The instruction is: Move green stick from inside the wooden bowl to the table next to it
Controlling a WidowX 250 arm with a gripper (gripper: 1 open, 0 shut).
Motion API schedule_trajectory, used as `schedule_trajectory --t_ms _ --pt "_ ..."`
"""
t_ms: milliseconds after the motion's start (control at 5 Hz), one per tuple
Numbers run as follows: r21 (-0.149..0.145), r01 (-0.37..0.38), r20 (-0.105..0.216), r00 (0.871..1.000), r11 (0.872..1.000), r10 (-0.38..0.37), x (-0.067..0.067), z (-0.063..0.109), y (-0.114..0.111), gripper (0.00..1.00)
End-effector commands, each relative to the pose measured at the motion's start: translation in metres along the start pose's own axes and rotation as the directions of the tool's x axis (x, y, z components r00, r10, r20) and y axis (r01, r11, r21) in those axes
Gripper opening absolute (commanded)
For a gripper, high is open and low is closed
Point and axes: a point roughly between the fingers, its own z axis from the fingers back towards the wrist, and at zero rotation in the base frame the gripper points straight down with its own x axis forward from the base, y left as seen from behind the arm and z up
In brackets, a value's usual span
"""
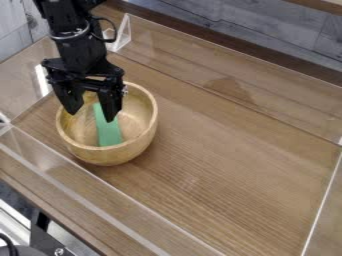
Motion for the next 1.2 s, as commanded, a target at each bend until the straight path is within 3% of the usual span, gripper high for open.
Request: schedule_trajectory --t_ms 0,1000 --pt "0.017 -0.006 0.028 1.0 1.0 0.005 0.004 0.001 0.002 1.0" --pt "0.05 -0.047 0.053 0.998 0.998 0.045 0.006 -0.025 0.005 1.0"
